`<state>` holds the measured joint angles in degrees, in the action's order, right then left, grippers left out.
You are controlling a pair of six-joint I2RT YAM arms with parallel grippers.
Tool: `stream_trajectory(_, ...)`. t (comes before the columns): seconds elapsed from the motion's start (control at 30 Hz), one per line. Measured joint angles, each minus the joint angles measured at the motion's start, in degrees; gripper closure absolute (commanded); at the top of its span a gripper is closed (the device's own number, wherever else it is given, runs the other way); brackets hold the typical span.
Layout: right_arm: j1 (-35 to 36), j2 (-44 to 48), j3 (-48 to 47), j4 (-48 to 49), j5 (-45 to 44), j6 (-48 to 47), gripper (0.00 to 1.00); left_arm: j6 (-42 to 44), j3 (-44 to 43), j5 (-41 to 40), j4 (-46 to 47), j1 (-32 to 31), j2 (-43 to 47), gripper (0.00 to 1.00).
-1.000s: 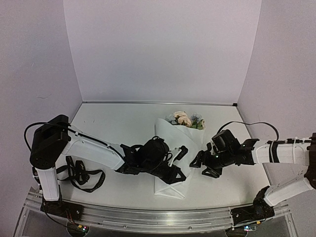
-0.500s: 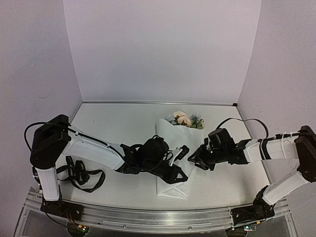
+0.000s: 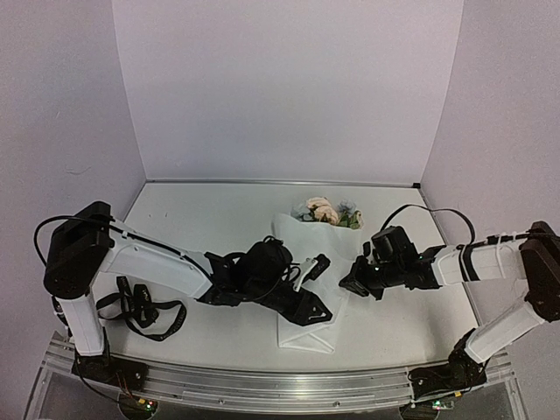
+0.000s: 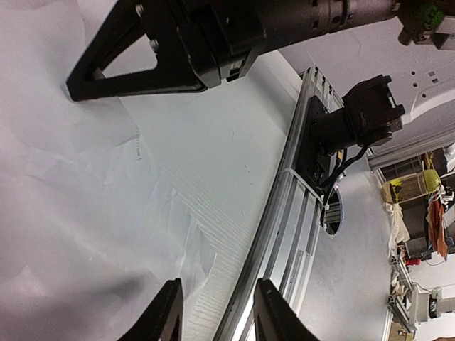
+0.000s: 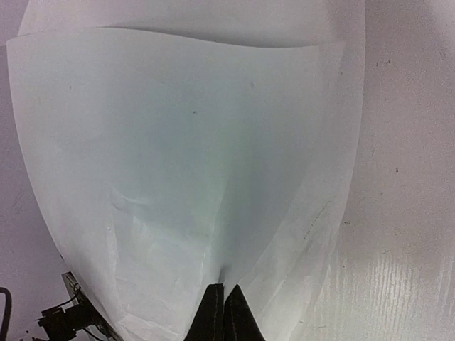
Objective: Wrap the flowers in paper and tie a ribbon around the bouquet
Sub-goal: Press the fold line of the folded bouquet.
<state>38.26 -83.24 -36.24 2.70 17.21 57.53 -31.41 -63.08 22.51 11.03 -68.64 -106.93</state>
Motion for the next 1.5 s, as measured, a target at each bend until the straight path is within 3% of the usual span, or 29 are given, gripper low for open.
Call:
stream_trajectory(0.17,-0.04,0.00,-1.74,-5.15,0.29,-5.52,1.00,0.13,4.75,-1.43,-0.98,1.74,5.12,0.85)
stream_trajectory(0.37,-0.04,0.00,-3.57,-10.44,0.20,-10.80,1.00,0.05,9.39,-2.21,-2.41,2.69,5.56,0.89)
stream_trajectory(0.87,0.35,0.16,-5.98,-20.60,-1.31,-16.92,1.00,0.24,9.19,-1.58,-2.68,2.64,2.86,0.75)
stream_trajectory(1.17,2.29,4.19,-7.70,-24.35,-1.96,-20.01,1.00,4.34,-2.16,0.39,-4.95,2.64,2.55,0.75)
stream_trajectory(1.5,2.28,6.99,-9.73,-28.42,-2.18,-23.05,1.00,6.37,-10.46,2.91,-7.25,2.64,-6.03,0.76)
